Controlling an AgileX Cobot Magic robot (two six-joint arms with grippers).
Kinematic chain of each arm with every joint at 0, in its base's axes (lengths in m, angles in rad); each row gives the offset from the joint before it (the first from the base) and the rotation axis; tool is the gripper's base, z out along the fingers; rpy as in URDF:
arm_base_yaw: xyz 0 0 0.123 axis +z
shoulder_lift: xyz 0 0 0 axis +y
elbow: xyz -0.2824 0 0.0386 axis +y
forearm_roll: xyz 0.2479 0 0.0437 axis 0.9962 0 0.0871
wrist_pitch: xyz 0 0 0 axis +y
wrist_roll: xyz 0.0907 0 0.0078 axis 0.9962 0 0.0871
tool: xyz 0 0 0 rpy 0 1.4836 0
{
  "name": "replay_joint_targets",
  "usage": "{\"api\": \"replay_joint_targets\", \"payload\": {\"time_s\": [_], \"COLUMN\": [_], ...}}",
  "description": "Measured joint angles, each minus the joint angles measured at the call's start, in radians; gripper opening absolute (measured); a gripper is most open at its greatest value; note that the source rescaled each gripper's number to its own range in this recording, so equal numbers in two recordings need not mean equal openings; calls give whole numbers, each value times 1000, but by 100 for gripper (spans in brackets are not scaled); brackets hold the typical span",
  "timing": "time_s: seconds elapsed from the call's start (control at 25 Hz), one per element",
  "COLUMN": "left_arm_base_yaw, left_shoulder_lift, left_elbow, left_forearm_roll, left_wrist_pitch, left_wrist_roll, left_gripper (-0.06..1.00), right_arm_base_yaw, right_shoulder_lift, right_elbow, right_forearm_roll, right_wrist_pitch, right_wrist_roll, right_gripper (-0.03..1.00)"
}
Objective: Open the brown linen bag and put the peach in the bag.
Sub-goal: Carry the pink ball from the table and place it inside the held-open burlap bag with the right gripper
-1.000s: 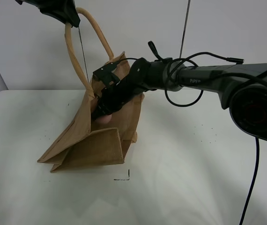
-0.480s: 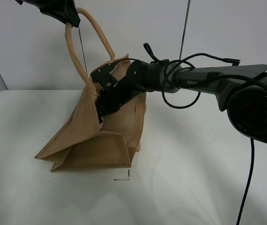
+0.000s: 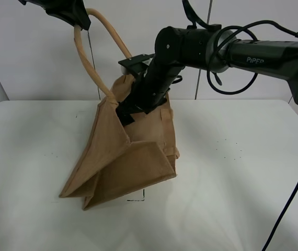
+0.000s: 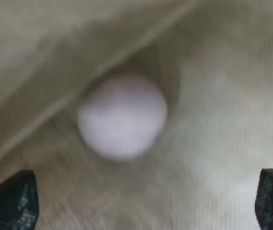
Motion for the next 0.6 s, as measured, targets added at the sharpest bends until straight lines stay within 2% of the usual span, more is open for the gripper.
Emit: {"api": "replay_joint_targets", "payload": {"time_s": [0.16,0.44,0.6], "left_arm_base_yaw": [0,0,0], "left_shoulder_lift": [0,0,0], "left_elbow": [0,0,0], "left_forearm_roll": [0,0,0], "left_wrist_pitch": [0,0,0], "left_wrist_roll": [0,0,0], "left_gripper": [0,0,0], "right_arm_base_yaw": [0,0,-38], "right_shoulder_lift": [1,1,1], "right_elbow": [0,0,0], "right_forearm_roll": [-70,-90,-100], "right_wrist_pitch": [25,-2,0], "right_wrist_roll": [52,52,62], "right_gripper": [100,100,100]}}
